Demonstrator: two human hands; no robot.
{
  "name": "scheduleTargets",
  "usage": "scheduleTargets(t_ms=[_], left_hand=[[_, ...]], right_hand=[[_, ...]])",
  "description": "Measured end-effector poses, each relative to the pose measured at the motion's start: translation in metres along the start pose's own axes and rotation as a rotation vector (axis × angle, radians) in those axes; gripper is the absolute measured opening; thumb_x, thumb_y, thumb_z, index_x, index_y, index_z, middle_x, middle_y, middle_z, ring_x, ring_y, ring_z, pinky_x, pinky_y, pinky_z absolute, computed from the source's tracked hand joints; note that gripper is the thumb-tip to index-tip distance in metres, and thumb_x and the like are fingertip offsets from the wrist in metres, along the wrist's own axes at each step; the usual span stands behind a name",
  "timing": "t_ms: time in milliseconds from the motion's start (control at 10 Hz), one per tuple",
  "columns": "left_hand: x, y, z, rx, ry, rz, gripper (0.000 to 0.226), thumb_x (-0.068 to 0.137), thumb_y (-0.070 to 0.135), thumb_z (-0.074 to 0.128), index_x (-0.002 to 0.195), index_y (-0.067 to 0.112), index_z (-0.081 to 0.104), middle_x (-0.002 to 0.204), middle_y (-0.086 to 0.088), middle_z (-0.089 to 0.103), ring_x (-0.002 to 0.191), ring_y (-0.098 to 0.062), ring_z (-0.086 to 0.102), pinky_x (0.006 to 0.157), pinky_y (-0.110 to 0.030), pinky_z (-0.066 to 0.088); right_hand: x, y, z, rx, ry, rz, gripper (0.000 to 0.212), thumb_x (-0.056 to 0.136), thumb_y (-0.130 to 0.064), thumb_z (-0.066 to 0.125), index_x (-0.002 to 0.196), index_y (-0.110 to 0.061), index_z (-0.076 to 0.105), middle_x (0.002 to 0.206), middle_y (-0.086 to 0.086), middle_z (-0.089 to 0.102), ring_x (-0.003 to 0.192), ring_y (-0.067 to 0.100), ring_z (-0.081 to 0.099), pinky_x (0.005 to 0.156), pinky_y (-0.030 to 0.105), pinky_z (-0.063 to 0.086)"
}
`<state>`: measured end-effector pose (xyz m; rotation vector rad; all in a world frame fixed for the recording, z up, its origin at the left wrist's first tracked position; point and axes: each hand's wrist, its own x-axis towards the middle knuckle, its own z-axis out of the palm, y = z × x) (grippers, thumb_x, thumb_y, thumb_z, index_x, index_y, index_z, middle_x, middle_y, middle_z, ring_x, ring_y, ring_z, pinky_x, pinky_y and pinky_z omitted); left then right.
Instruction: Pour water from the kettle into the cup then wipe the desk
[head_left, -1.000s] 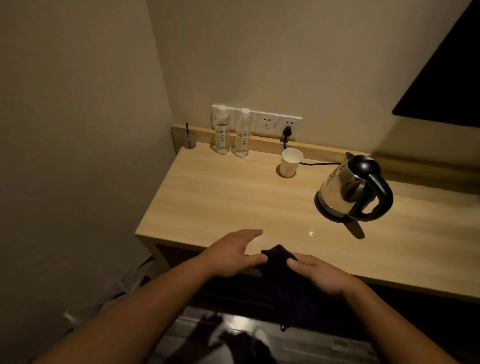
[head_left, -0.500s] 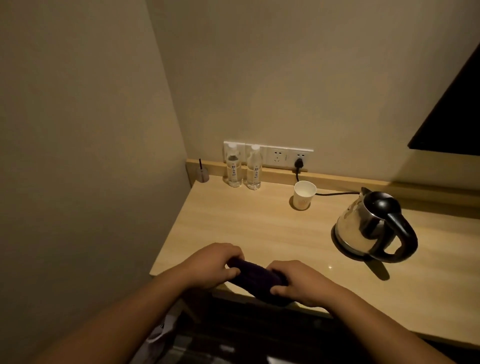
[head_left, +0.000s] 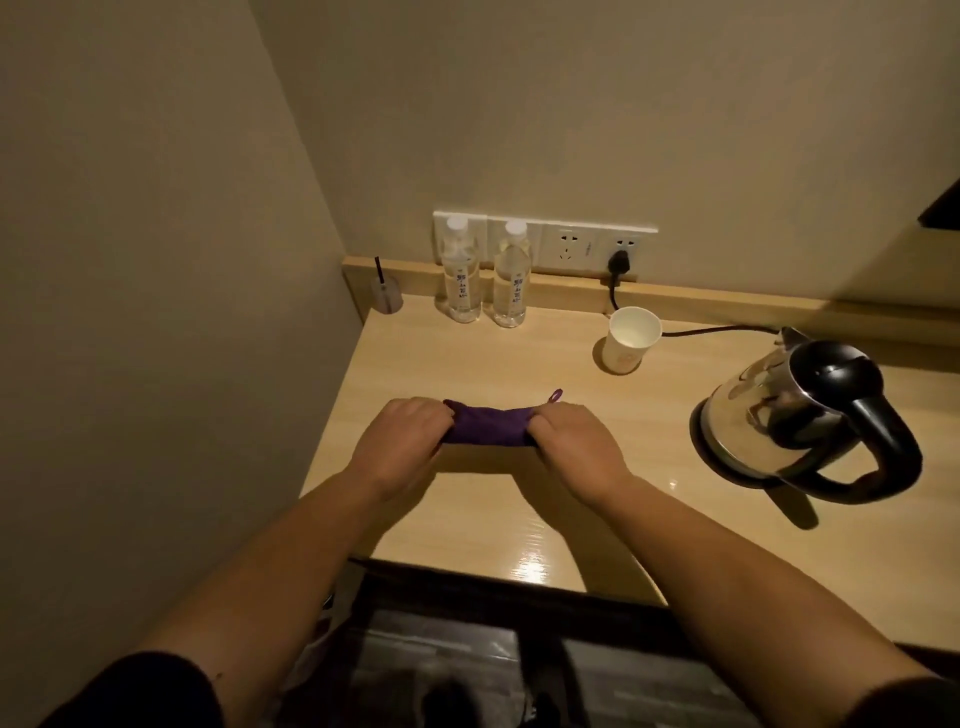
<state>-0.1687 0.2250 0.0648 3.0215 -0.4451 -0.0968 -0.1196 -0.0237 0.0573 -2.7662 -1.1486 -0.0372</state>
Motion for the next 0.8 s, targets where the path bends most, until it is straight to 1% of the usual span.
scheduleTargets(t_ms=[100, 200, 300, 400, 500, 600, 700, 800], left_hand=[[-0.015, -0.011, 0.036, 0.073, -0.131, 0.110, 0.024, 0.077, 0.016, 0.070, 0.100, 0.019, 0.069, 0.109, -0.004, 0.069, 0.100, -0.022, 0.063, 0.085, -0.041, 0.051], [-0.044, -0.020, 0.068, 0.079, -0.208, 0.224, 0.031, 0.075, 0.018, 0.074, 0.106, 0.019, 0.071, 0.123, -0.007, 0.066, 0.114, -0.023, 0.061, 0.093, -0.040, 0.052], [-0.057, -0.030, 0.078, -0.016, -0.265, 0.210, 0.056, 0.088, 0.030, 0.055, 0.140, 0.011, 0.049, 0.152, -0.010, 0.040, 0.141, -0.024, 0.036, 0.116, -0.045, 0.026], [-0.063, -0.037, 0.080, -0.020, -0.316, 0.243, 0.067, 0.095, 0.040, 0.035, 0.154, 0.013, 0.020, 0.161, -0.008, 0.013, 0.149, -0.022, 0.010, 0.117, -0.042, -0.004], [-0.067, -0.041, 0.079, 0.022, -0.390, 0.246, 0.068, 0.099, 0.049, 0.023, 0.156, 0.017, 0.002, 0.162, -0.004, -0.006, 0.148, -0.016, -0.010, 0.114, -0.039, -0.015], [-0.066, -0.038, 0.078, 0.042, -0.439, 0.237, 0.075, 0.098, 0.062, 0.017, 0.155, 0.018, -0.003, 0.162, -0.001, -0.012, 0.142, -0.011, -0.022, 0.115, -0.041, -0.016], [-0.063, -0.033, 0.064, 0.012, -0.480, 0.210, 0.082, 0.094, 0.069, 0.015, 0.155, 0.017, -0.004, 0.162, -0.001, -0.013, 0.141, -0.009, -0.023, 0.117, -0.041, -0.014], [-0.063, -0.023, 0.055, -0.028, -0.446, 0.195, 0.084, 0.093, 0.069, 0.019, 0.155, 0.017, -0.004, 0.161, -0.001, -0.014, 0.146, -0.011, -0.016, 0.118, -0.039, -0.012]], right_hand=[[-0.011, -0.031, 0.030, 0.158, -0.047, 0.004, 0.005, 0.079, -0.011, 0.061, 0.083, -0.012, 0.059, 0.082, 0.008, 0.062, 0.075, 0.028, 0.058, 0.062, 0.033, 0.041], [-0.038, -0.052, 0.068, 0.151, -0.172, 0.042, 0.028, 0.086, -0.032, 0.059, 0.103, -0.009, 0.064, 0.112, 0.013, 0.065, 0.102, 0.031, 0.059, 0.087, 0.041, 0.050], [-0.051, -0.055, 0.079, 0.083, -0.335, 0.107, 0.060, 0.090, -0.052, 0.046, 0.128, -0.007, 0.057, 0.140, 0.015, 0.051, 0.131, 0.031, 0.046, 0.109, 0.047, 0.032], [-0.054, -0.057, 0.075, 0.077, -0.350, 0.111, 0.070, 0.094, -0.058, 0.030, 0.144, -0.010, 0.039, 0.155, 0.010, 0.029, 0.145, 0.025, 0.022, 0.117, 0.043, 0.006], [-0.054, -0.059, 0.069, 0.097, -0.387, 0.125, 0.075, 0.094, -0.062, 0.021, 0.151, -0.013, 0.023, 0.160, 0.007, 0.012, 0.148, 0.020, 0.005, 0.116, 0.042, -0.006], [-0.054, -0.060, 0.061, 0.093, -0.454, 0.117, 0.080, 0.092, -0.067, 0.015, 0.153, -0.015, 0.011, 0.161, 0.004, 0.000, 0.148, 0.017, -0.006, 0.117, 0.043, -0.010], [-0.049, -0.058, 0.048, 0.107, -0.461, 0.121, 0.085, 0.088, -0.072, 0.010, 0.153, -0.017, 0.008, 0.162, 0.004, 0.001, 0.148, 0.019, -0.004, 0.117, 0.044, -0.009], [-0.047, -0.057, 0.038, 0.171, -0.358, 0.150, 0.080, 0.089, -0.068, 0.025, 0.151, -0.019, 0.019, 0.159, 0.003, 0.019, 0.146, 0.022, 0.016, 0.118, 0.042, 0.005]])
